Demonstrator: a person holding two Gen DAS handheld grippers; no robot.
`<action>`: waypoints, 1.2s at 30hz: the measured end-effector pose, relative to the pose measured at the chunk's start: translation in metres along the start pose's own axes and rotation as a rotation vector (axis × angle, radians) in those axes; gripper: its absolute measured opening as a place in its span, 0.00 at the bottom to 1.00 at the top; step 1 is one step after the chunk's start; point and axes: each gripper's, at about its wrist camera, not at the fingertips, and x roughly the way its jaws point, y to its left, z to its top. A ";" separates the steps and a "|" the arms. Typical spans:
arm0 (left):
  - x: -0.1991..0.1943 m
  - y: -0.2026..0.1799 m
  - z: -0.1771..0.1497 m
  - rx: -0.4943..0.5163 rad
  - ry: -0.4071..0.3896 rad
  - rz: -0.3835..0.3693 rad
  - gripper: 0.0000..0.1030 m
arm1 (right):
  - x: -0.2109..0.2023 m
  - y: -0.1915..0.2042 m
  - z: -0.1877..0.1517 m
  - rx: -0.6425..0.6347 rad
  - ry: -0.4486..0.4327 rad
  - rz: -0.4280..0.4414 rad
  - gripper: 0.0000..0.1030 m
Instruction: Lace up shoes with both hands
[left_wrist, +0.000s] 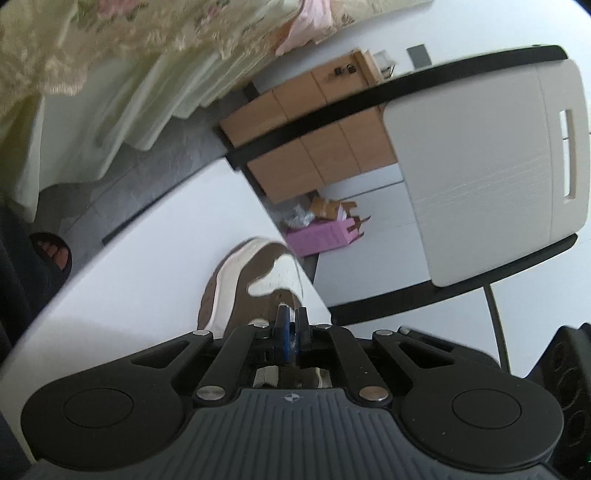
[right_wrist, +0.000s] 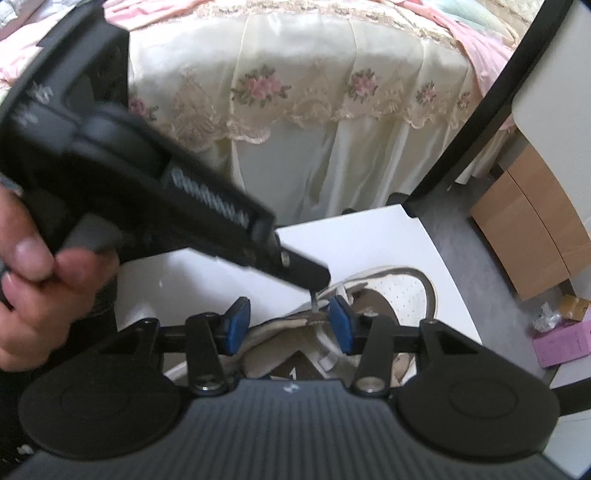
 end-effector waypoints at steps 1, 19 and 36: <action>-0.003 0.000 0.002 0.003 -0.015 0.000 0.02 | 0.001 0.000 -0.001 0.003 0.004 -0.003 0.47; -0.038 -0.051 -0.017 0.407 -0.140 0.070 0.03 | 0.007 -0.011 -0.008 0.159 -0.161 0.008 0.20; -0.037 -0.074 -0.079 0.818 -0.106 0.265 0.52 | -0.001 -0.050 -0.063 0.741 -0.345 0.084 0.03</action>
